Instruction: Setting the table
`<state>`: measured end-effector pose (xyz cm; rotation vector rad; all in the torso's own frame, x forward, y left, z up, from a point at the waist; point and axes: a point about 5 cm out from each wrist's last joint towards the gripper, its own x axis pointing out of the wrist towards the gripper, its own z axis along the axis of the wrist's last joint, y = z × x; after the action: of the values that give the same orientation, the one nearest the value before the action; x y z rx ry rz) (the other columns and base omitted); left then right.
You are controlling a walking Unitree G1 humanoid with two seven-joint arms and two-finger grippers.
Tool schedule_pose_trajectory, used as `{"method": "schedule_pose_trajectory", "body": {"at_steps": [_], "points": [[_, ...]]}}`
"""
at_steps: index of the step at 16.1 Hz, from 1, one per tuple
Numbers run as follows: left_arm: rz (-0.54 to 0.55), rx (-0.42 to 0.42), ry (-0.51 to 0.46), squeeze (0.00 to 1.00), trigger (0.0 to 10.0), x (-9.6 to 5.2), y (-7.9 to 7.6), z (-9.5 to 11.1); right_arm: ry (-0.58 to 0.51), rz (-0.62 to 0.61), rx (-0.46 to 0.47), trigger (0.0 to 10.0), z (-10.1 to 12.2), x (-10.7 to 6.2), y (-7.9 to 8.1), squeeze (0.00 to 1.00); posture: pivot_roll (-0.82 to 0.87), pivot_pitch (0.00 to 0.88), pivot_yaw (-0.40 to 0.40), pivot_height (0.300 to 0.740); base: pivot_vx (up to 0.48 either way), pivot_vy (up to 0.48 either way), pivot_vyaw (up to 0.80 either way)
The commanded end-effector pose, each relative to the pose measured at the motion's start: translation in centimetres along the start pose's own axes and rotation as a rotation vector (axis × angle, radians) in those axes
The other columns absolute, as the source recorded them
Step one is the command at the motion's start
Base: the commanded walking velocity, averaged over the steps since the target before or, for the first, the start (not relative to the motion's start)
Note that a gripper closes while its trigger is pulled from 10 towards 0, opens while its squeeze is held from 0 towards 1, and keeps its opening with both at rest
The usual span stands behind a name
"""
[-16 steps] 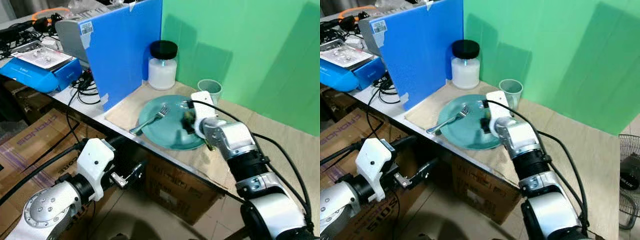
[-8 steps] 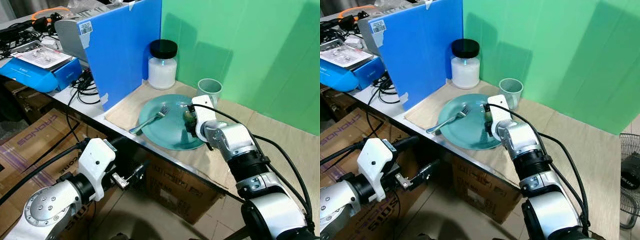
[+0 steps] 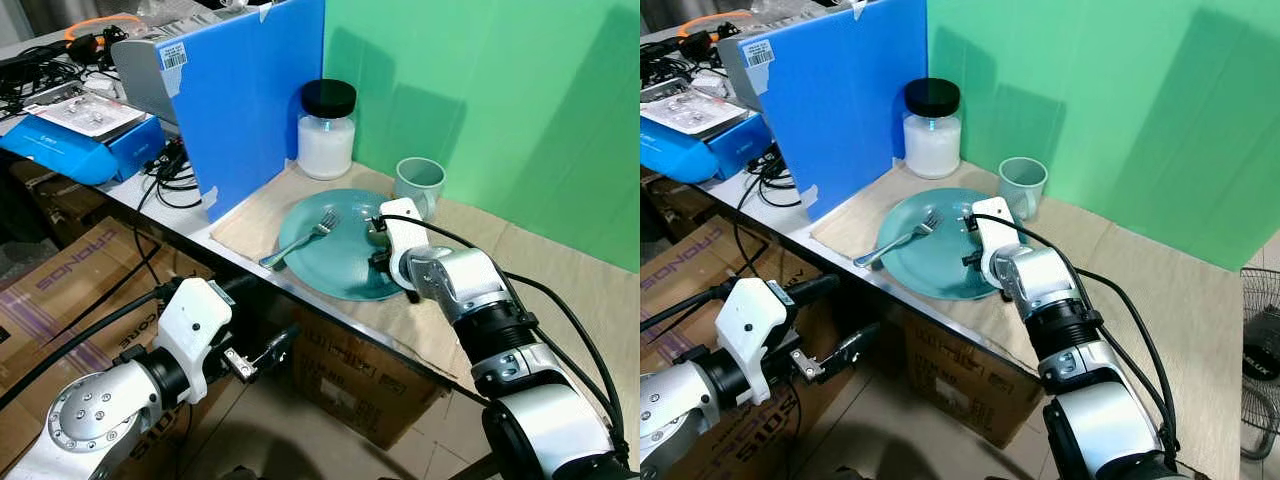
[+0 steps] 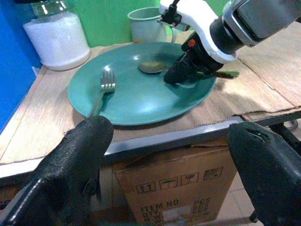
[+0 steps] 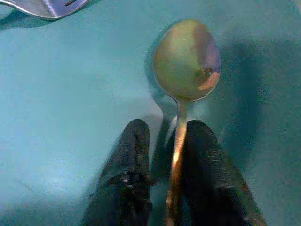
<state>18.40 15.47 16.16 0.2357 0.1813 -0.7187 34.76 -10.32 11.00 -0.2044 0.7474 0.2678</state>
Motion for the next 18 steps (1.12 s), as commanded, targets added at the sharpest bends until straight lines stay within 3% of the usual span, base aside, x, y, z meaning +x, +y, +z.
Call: {"method": "schedule_pose_trajectory", "body": {"at_steps": [1, 6, 10, 12, 13, 15, 16, 17, 18], "points": [[-0.013, 0.004, 0.011, 0.00, 10.0, 0.1, 0.0, -0.1, 0.030, -0.004, 0.003, 0.0, -0.3, 0.1, -0.2, 0.00, 0.01, 0.012, -0.005, 0.740, 0.000, 0.000, 0.00], [-0.010, 0.010, 0.010, 0.00, 10.0, 0.1, 0.0, -0.2, 0.014, 0.005, 0.014, 0.0, -0.1, 0.1, -0.2, 0.00, 0.01, 0.004, -0.008, 0.740, 0.000, 0.000, 0.00], [-0.009, 0.015, 0.007, 0.00, 10.0, 0.0, 0.1, -0.2, -0.113, 0.050, -0.001, 0.0, 0.6, -0.2, 0.0, 0.00, 0.01, 0.000, -0.004, 0.740, 0.000, 0.000, 0.00], [-0.008, 0.017, 0.005, 0.00, 10.0, 0.0, 0.1, -0.2, -0.167, 0.106, 0.084, 0.0, 1.2, -0.7, 0.0, 0.00, 0.01, 0.000, -0.002, 0.740, 0.000, 0.000, 0.00], [0.003, 0.011, -0.012, 0.00, 10.0, -0.1, 0.1, 0.1, -0.312, 0.191, 0.199, 0.0, 2.6, -2.1, -0.7, 0.00, 0.01, 0.000, 0.006, 0.740, 0.000, 0.000, 0.00], [0.016, 0.001, -0.035, 0.00, 10.0, -0.1, 0.0, 0.4, -0.421, 0.260, 0.271, 0.0, 3.3, -3.8, -1.6, 0.00, 0.01, 0.000, 0.015, 0.740, 0.000, 0.000, 0.00], [0.042, -0.021, -0.073, 0.00, 10.0, 0.0, 0.1, 0.8, -0.508, 0.280, 0.278, 0.0, 3.4, -5.5, -2.7, 0.00, 0.00, 0.000, 0.019, 0.740, 0.000, 0.000, 0.00], [0.060, -0.029, -0.092, 0.00, 10.0, 0.1, 0.1, 1.1, -0.561, 0.278, 0.271, 1.3, 3.4, -6.4, -3.3, 0.00, -0.01, 0.000, 0.030, 0.740, 0.000, 0.000, 0.00], [0.109, -0.040, -0.131, 0.00, 10.0, 0.5, 0.3, 1.6, -0.662, 0.210, 0.259, 10.0, 3.2, -8.2, -4.9, 0.00, -0.02, 0.000, 0.038, 0.740, 0.000, 0.000, 0.00]]}}
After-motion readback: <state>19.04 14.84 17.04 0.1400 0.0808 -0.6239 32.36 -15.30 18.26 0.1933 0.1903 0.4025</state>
